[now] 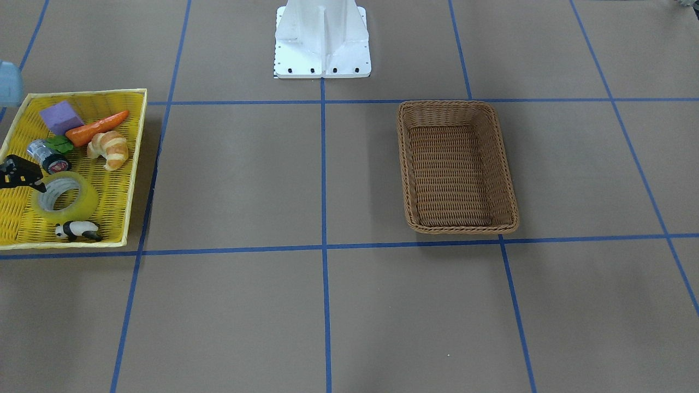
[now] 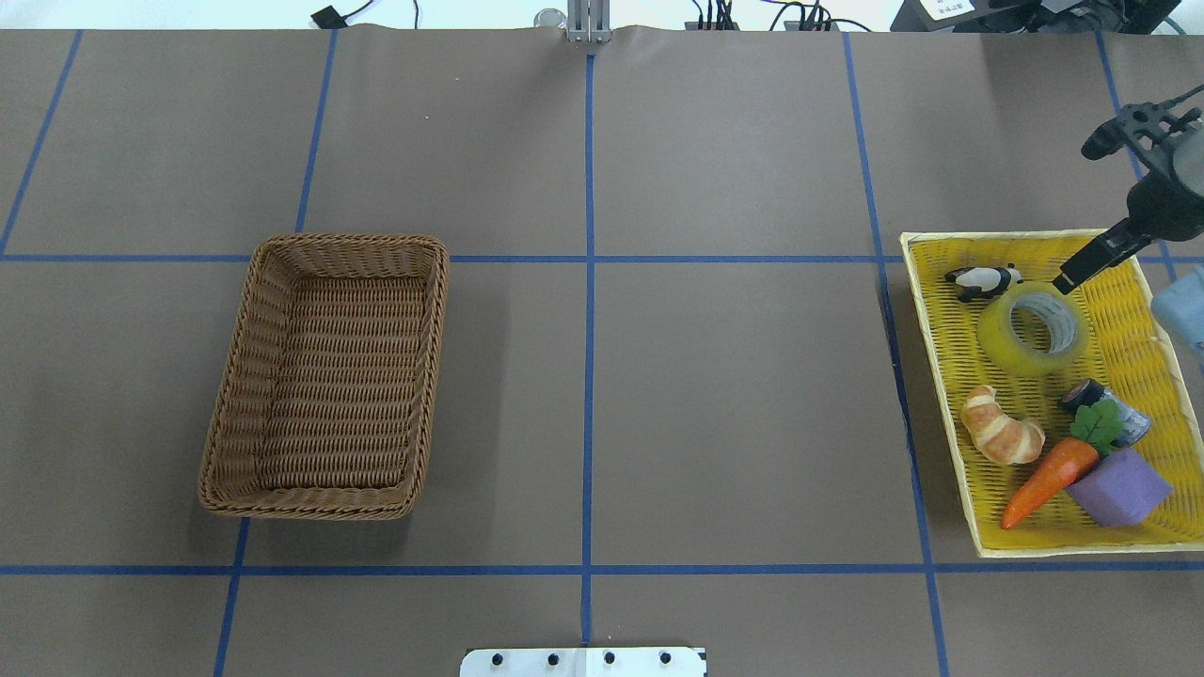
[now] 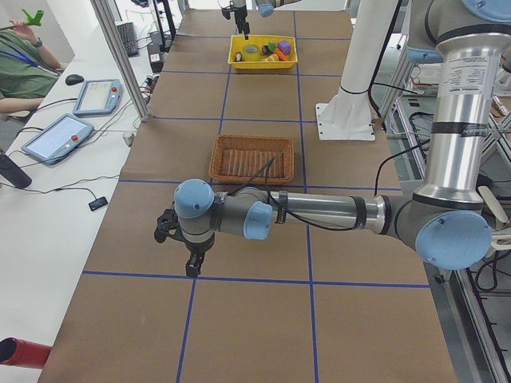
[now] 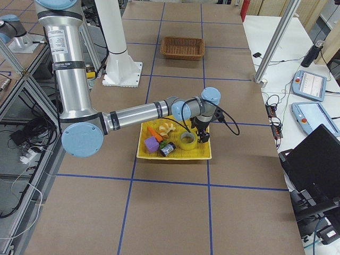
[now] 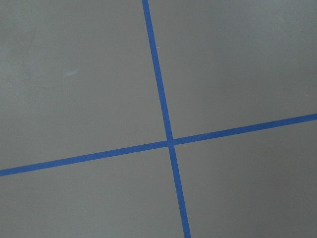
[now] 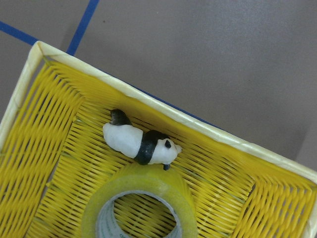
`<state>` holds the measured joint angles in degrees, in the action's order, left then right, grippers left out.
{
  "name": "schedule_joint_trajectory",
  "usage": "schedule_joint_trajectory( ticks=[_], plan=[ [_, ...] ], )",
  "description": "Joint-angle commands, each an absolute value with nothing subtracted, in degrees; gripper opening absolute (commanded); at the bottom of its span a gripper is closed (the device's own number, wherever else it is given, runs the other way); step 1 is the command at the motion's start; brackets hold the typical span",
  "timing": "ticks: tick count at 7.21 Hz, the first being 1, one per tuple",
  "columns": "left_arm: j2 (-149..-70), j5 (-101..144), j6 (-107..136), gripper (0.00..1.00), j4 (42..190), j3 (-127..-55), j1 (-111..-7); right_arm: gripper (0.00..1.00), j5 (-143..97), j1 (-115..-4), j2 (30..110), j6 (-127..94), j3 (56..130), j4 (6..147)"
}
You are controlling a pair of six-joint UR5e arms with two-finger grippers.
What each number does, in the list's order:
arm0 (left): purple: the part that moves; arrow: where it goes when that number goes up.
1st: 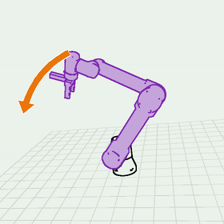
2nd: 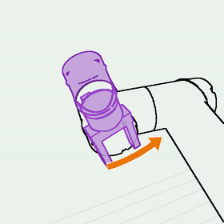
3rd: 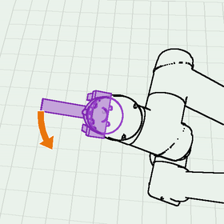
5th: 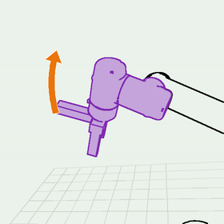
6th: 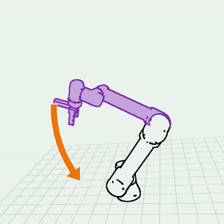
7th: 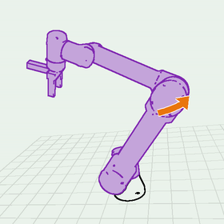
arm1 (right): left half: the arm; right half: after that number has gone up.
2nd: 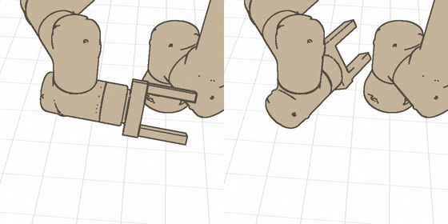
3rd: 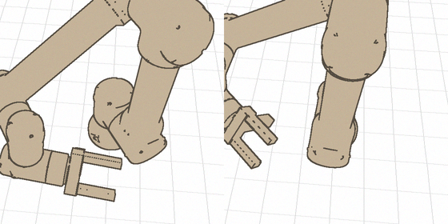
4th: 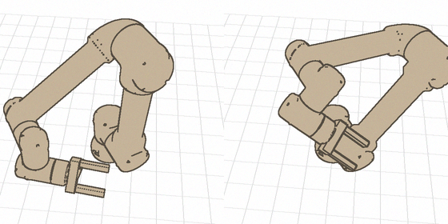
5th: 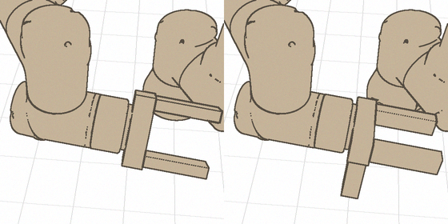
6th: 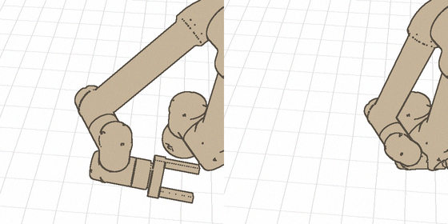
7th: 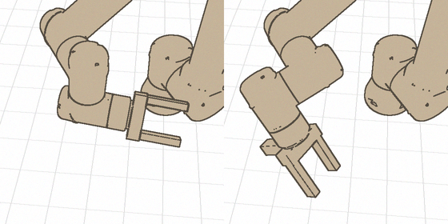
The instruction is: Move tape to another basket
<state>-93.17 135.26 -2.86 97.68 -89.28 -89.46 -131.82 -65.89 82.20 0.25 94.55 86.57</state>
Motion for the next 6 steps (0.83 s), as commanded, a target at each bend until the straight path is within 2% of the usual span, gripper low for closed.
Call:
schedule_joint_trajectory(
  ticks=[1, 6],
  plan=[
    [-93.2, 135.3, -2.9, 0.98, 97.7, -89.2, -89.2, 1.00, -129.7, -63.9, 82.0, 1.1, 92.6, 86.6],
    [-93.3, 135.3, -2.9, 0.98, 97.7, -89.3, -88.9, 1.00, -129.7, -61.1, 82.0, 1.1, 88.5, 86.6]
  ],
)
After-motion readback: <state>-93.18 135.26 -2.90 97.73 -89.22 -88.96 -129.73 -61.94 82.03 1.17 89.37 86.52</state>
